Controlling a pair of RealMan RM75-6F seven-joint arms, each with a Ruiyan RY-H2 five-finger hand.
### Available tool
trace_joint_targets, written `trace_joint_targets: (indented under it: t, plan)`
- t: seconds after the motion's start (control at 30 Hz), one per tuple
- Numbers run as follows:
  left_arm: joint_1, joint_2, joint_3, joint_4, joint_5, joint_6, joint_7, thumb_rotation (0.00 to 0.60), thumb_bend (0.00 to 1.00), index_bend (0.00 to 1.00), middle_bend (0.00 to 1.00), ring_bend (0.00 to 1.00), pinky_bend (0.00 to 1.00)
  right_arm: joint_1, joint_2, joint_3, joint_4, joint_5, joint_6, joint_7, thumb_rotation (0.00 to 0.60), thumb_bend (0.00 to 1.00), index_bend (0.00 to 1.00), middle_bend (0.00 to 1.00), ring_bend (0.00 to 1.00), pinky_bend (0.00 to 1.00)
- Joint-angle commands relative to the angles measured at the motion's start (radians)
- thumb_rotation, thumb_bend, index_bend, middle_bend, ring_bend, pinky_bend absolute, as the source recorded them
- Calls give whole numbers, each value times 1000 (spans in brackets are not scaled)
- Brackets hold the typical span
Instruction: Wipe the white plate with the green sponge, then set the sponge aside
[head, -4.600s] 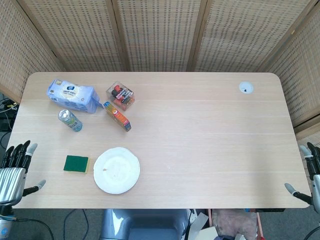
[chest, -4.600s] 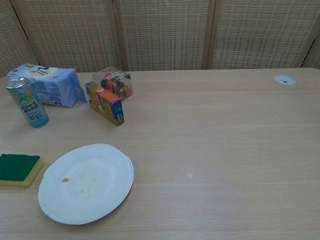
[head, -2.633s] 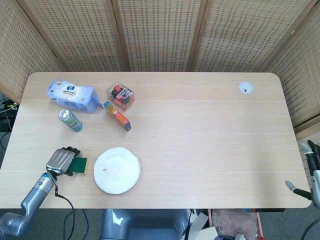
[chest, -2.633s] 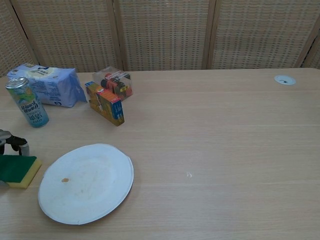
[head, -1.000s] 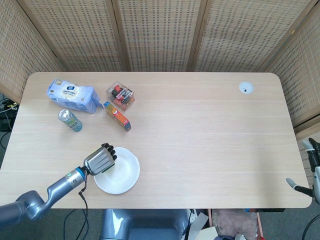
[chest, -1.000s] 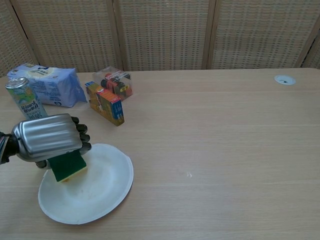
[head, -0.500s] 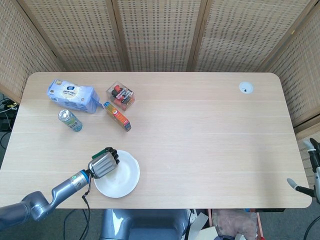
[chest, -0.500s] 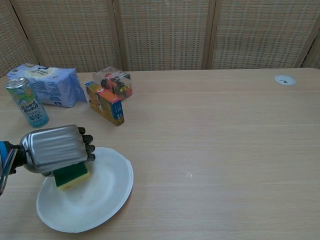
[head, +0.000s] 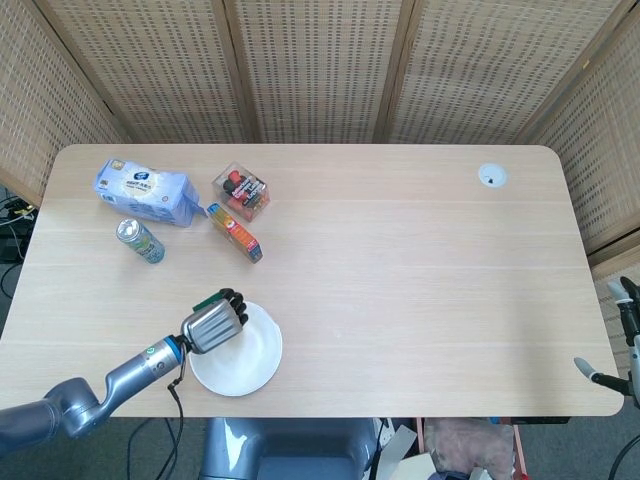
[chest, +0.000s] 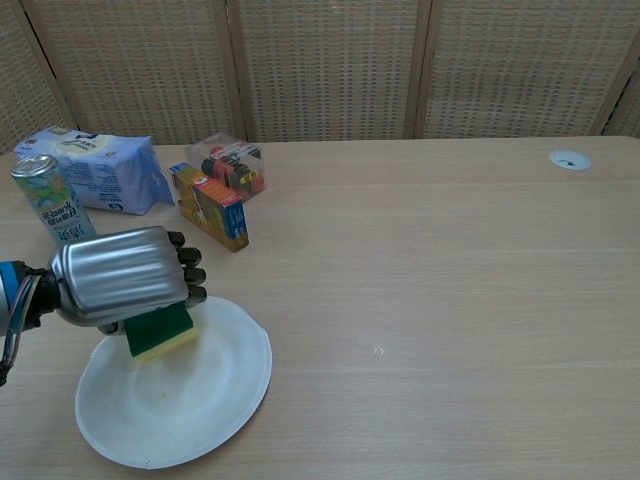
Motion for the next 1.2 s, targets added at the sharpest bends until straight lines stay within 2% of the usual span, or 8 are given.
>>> trace_joint_targets:
  t: [0.03, 0.23, 0.53, 0.77, 1.0, 1.1, 1.2]
  plan:
    - [-1, -9, 22, 19, 10, -21, 18, 600, 40, 518, 421, 305, 382, 1, 0, 0, 1, 2, -2, 1, 600, 0, 0, 0, 0, 0]
    - [-5, -37, 32, 73, 9, -54, 62, 600, 40, 518, 422, 305, 382, 3, 0, 0, 1, 1, -5, 1, 600, 0, 0, 0, 0, 0]
    - [-1, -51, 18, 104, -15, -51, 72, 600, 40, 519, 423, 305, 382, 2, 1, 0, 1, 2, -5, 6, 600, 0, 0, 0, 0, 0]
    - [6, -4, -12, 80, -31, 14, 37, 600, 40, 519, 424, 305, 382, -1, 5, 0, 1, 0, 1, 17, 600, 0, 0, 0, 0, 0]
    - [-10, 15, -5, 37, -10, 10, 72, 600, 44, 519, 424, 305, 382, -2, 6, -2, -3, -6, 3, 16, 600, 0, 0, 0, 0, 0]
    - [-23, 6, 8, 32, 1, -28, 130, 600, 86, 534, 436, 310, 384, -2, 7, -3, -2, -6, 2, 18, 600, 0, 0, 0, 0, 0]
    - [-31, -5, 14, 30, 17, -44, 191, 600, 150, 585, 492, 357, 399, -1, 7, -2, 0, -5, 1, 21, 600, 0, 0, 0, 0, 0]
